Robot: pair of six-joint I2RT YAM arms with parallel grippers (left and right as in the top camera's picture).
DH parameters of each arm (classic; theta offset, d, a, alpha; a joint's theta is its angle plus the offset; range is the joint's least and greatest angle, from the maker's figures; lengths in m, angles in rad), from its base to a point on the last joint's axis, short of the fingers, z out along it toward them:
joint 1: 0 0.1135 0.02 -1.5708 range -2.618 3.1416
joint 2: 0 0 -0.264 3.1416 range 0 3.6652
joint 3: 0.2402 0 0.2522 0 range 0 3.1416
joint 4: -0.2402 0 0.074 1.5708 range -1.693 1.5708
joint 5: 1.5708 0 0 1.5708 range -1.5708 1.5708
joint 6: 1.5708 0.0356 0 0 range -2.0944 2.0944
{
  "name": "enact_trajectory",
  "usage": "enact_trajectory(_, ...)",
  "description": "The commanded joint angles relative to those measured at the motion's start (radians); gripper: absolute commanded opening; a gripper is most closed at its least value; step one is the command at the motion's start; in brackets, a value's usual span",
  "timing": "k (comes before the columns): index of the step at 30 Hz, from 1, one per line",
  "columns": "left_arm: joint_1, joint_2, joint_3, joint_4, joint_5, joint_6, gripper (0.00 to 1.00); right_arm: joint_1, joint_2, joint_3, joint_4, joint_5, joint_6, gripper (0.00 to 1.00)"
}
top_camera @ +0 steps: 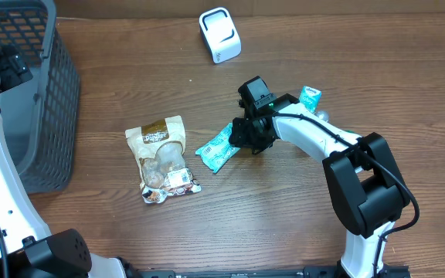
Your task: Scan the item barcode
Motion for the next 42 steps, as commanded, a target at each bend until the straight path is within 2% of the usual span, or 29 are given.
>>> enact_trajectory(1,-0.004,0.000,0.014,0.000,0.008,0.019,1.00,-0.007,-0.029,-0.001,0.003,0.026,-0.004,0.28)
enact_trajectory(4,-0.004,0.000,0.014,-0.002,0.096,-0.051,1.00,-0.007,-0.029,-0.001,0.003,0.026,-0.004,0.28)
enact_trajectory(7,-0.004,0.000,0.014,-0.038,0.356,-0.146,1.00,-0.007,-0.029,-0.001,0.008,0.026,-0.004,0.28)
enact_trajectory(10,-0.004,0.000,0.014,-0.092,0.557,-0.147,1.00,-0.007,-0.029,-0.001,0.013,0.026,-0.004,0.28)
enact_trajectory(16,-0.028,0.000,0.014,-0.092,0.780,-0.131,0.95,-0.007,-0.029,-0.001,0.013,0.026,-0.004,0.29)
enact_trajectory(21,-0.087,0.000,0.014,-0.090,0.752,-0.086,0.97,-0.007,-0.029,-0.001,0.014,0.026,-0.004,0.29)
enact_trajectory(24,-0.135,0.000,0.014,-0.098,0.703,-0.087,0.95,-0.007,-0.029,-0.001,0.014,0.026,-0.004,0.29)
enact_trajectory(26,-0.168,0.000,0.014,-0.108,0.676,-0.086,0.89,-0.007,-0.029,-0.001,0.015,0.026,-0.003,0.29)
enact_trajectory(27,-0.186,0.000,0.014,-0.117,0.668,-0.086,0.82,-0.007,-0.029,-0.001,0.017,0.026,-0.003,0.29)
enact_trajectory(33,-0.314,0.004,-0.050,-0.133,0.597,-0.087,0.21,-0.007,-0.029,-0.001,0.024,0.025,0.003,0.29)
enact_trajectory(35,-0.355,0.005,-0.095,-0.128,0.584,-0.087,0.11,-0.007,-0.029,-0.001,0.023,0.026,0.020,0.36)
enact_trajectory(37,-0.390,0.007,-0.138,-0.117,0.582,-0.087,0.09,-0.007,-0.029,-0.001,0.022,0.026,0.020,0.38)
enact_trajectory(39,-0.427,0.008,-0.182,-0.104,0.583,-0.087,0.21,-0.007,-0.029,-0.001,0.021,0.025,0.020,0.45)
enact_trajectory(40,-0.444,0.008,-0.200,-0.104,0.583,-0.087,0.26,-0.007,-0.029,-0.001,0.021,0.026,0.020,0.49)
enact_trajectory(42,-0.474,0.008,-0.227,-0.109,0.583,-0.087,0.26,-0.007,-0.029,-0.001,0.021,0.025,0.019,0.64)
